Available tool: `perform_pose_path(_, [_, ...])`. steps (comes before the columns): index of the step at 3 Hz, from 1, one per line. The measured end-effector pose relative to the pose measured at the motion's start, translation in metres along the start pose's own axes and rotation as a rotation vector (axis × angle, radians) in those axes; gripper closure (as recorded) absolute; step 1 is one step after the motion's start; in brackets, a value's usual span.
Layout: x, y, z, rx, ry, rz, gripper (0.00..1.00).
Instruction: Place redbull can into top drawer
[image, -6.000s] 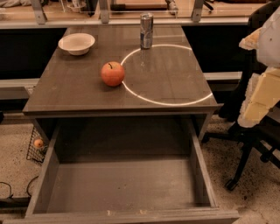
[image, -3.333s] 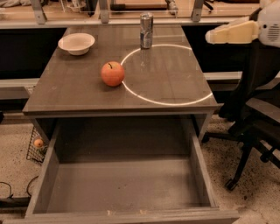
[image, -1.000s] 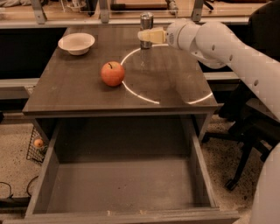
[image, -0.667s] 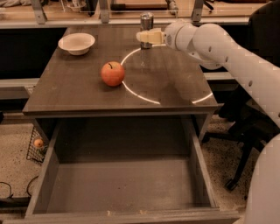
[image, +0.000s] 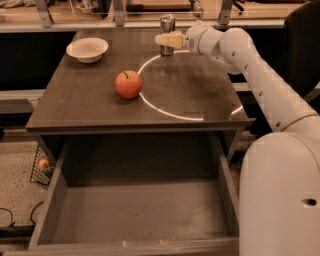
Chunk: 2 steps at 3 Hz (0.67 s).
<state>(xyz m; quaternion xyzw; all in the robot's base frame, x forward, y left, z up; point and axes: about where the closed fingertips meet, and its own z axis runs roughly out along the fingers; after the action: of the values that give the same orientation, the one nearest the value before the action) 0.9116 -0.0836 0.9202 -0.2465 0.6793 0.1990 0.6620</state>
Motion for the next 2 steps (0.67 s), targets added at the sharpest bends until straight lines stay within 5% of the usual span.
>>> perform_pose_path(2, [-0.0014,-0.0003,0.006,0.002,0.025,0.03,0.0])
